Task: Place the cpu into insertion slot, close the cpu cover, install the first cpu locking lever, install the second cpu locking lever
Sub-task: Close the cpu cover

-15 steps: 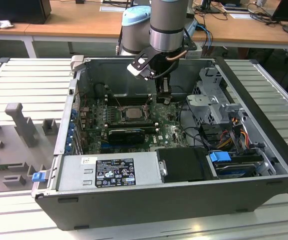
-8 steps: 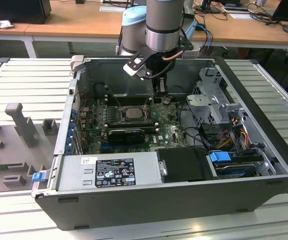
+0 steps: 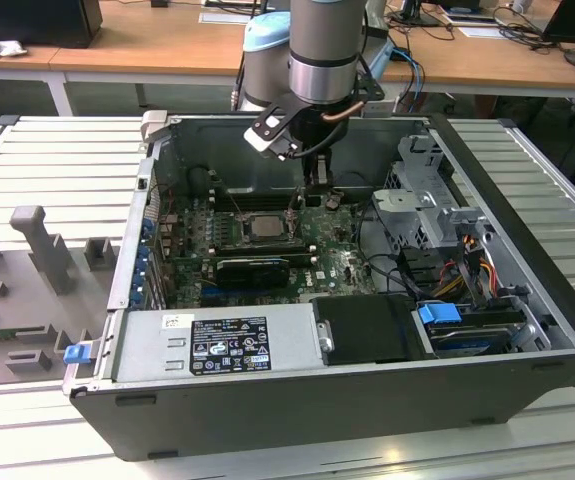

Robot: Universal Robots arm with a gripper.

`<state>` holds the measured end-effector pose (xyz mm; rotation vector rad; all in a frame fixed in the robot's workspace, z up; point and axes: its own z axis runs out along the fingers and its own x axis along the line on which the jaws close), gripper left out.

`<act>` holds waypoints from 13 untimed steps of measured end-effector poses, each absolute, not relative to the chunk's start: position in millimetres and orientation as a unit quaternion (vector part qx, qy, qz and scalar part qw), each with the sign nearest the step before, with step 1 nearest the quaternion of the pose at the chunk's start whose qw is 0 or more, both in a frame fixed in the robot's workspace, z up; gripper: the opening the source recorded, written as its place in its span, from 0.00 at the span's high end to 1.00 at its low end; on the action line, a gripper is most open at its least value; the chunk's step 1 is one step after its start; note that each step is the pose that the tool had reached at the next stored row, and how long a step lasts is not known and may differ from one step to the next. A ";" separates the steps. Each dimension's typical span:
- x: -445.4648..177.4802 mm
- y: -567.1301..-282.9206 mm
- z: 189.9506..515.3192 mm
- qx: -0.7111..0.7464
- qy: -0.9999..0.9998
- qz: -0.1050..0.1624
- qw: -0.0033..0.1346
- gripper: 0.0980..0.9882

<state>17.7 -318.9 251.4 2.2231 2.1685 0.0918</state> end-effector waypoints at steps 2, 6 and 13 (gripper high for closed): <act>16.2 -318.9 251.3 0.715 0.698 0.030 0.017 0.99; 14.1 -318.9 251.4 0.715 0.698 0.030 0.017 0.99; 11.2 -318.9 251.3 0.715 0.698 0.030 0.017 0.99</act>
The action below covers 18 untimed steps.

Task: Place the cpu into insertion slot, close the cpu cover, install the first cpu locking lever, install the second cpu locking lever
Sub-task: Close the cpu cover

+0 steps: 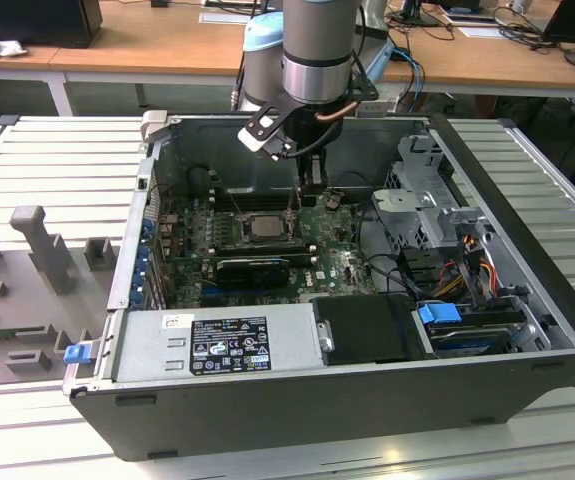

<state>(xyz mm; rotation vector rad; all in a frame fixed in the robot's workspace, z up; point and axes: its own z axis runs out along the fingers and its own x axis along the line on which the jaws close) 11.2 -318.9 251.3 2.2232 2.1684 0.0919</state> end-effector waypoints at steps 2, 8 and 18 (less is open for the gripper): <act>10.3 -318.9 251.4 0.715 0.698 0.030 0.017 0.99; 8.7 -318.9 251.3 0.715 0.698 0.030 0.017 0.99; 4.9 -318.9 251.3 0.715 0.698 0.030 0.017 0.99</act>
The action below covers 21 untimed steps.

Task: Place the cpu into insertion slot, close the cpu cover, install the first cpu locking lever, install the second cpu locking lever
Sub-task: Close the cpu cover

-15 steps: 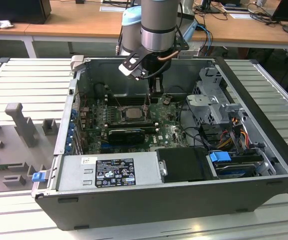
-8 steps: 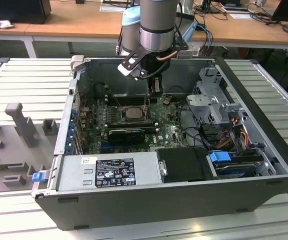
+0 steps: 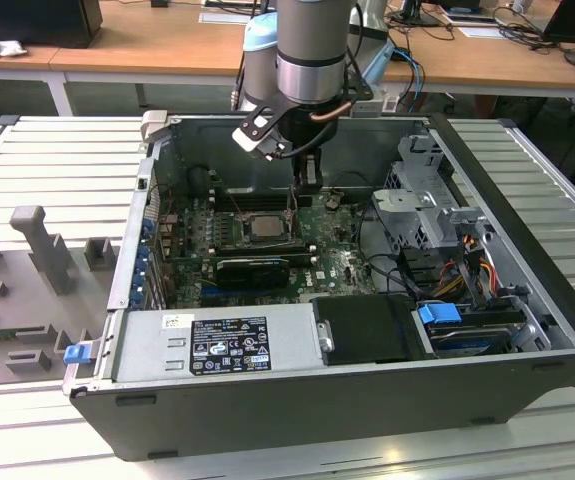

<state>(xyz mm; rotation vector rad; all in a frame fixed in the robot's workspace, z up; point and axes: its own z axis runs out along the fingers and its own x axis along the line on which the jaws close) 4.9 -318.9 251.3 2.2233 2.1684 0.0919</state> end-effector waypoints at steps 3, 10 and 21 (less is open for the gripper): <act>4.1 -318.9 251.4 0.715 0.698 0.030 0.017 0.99; 2.4 -318.9 251.4 0.715 0.698 0.030 0.017 0.99; -1.0 -318.9 251.4 0.715 0.698 0.030 0.017 0.99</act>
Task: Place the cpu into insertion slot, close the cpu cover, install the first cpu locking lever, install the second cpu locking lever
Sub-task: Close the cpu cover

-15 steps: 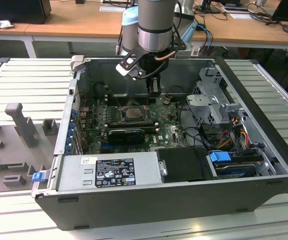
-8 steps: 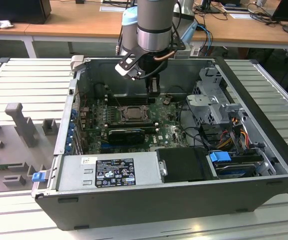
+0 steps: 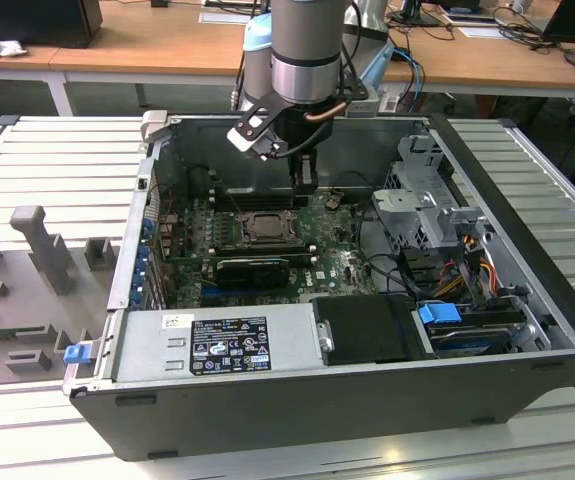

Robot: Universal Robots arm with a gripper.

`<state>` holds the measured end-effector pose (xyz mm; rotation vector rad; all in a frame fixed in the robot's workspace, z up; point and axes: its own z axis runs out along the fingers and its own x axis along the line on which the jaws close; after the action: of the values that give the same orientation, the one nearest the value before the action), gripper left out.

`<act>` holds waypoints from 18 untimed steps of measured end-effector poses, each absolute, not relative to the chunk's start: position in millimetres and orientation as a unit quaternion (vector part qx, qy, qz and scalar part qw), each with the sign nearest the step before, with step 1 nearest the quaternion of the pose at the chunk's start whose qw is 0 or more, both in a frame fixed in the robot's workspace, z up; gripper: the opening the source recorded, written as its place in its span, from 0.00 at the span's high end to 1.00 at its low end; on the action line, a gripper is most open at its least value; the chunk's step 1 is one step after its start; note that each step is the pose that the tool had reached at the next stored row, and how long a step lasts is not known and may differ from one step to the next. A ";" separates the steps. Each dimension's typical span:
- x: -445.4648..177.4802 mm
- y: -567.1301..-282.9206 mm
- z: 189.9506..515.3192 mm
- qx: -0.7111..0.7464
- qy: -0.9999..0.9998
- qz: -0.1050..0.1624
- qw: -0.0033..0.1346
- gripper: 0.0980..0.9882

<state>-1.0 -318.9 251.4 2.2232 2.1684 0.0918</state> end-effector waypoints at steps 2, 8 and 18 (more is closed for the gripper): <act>-1.6 -318.9 251.4 0.715 0.698 0.030 0.017 0.99; -14.3 -318.9 251.0 0.715 0.698 0.030 0.017 0.99; -28.1 -319.3 235.2 0.715 0.699 0.029 0.017 0.99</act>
<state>-28.1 -319.3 235.2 2.2206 2.1708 0.0891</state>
